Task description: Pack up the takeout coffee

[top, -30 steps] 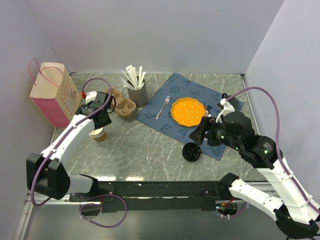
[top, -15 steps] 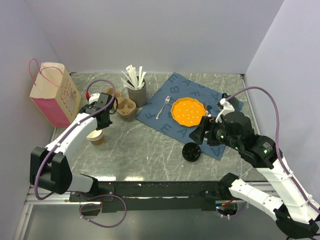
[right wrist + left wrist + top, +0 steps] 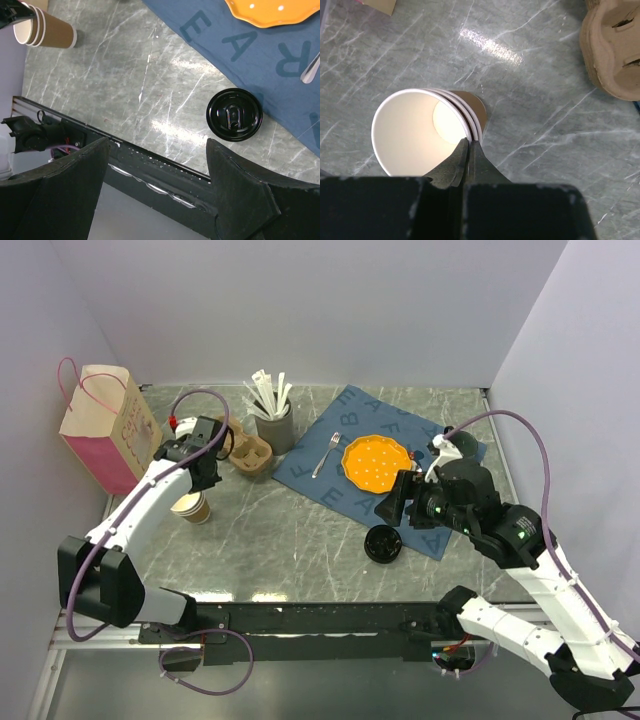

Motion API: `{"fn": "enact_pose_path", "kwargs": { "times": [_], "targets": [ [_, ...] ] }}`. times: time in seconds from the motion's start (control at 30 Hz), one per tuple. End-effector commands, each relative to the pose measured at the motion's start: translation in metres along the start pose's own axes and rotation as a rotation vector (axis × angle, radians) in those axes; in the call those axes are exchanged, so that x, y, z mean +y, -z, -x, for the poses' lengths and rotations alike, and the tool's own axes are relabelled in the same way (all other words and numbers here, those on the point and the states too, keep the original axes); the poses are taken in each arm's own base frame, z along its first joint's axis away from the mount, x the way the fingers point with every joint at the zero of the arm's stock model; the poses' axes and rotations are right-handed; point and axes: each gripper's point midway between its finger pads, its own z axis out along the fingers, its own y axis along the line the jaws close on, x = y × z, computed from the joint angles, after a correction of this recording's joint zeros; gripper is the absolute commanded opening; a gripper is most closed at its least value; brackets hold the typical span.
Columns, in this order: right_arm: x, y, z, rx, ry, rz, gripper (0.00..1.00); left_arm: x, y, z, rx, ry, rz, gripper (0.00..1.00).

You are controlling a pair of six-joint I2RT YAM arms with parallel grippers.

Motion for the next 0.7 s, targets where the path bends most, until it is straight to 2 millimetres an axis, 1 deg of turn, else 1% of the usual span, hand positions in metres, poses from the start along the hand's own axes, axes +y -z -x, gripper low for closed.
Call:
{"fn": "enact_pose_path", "kwargs": {
  "times": [0.0,0.07,0.17,0.2,0.27,0.3,0.37,0.47,0.57,0.6,0.63,0.67],
  "targets": [
    [0.008,0.0,0.013,-0.047,0.007,0.029,0.85,0.006,0.008,0.016,-0.042,-0.033,0.02,0.01],
    [0.009,0.001,0.015,-0.049,0.01,0.031,0.85,0.011,0.007,0.013,-0.016,-0.072,0.054,0.01],
    [0.009,0.001,0.016,-0.053,0.014,0.031,0.85,0.011,0.002,0.013,0.002,-0.127,0.073,0.01],
    [0.009,0.001,0.016,-0.052,0.014,0.03,0.85,0.01,0.001,0.014,0.007,-0.141,0.08,0.03],
    [0.009,0.001,0.016,-0.051,0.018,0.031,0.86,0.01,0.0,0.015,0.015,-0.161,0.085,0.14],
    [0.009,0.001,0.016,-0.05,0.018,0.03,0.85,0.007,-0.002,0.013,0.024,-0.169,0.076,0.12],
    [0.01,0.001,0.017,-0.049,0.017,0.033,0.85,-0.001,-0.003,0.009,0.046,-0.181,0.029,0.01],
    [0.011,0.0,0.017,-0.048,0.017,0.032,0.85,-0.006,-0.004,0.003,0.057,-0.17,-0.002,0.01],
    [0.01,0.001,0.018,-0.05,0.016,0.03,0.85,-0.005,-0.001,0.006,0.053,-0.172,0.006,0.01],
    [0.01,0.001,0.017,-0.049,0.016,0.028,0.85,-0.004,0.0,0.01,0.041,-0.174,0.015,0.01],
    [0.01,0.001,0.017,-0.048,0.016,0.029,0.85,-0.003,0.001,0.013,0.035,-0.178,0.017,0.08],
    [0.01,0.0,0.017,-0.048,0.018,0.03,0.85,-0.003,0.001,0.014,0.036,-0.187,0.021,0.09]
  ]
}}
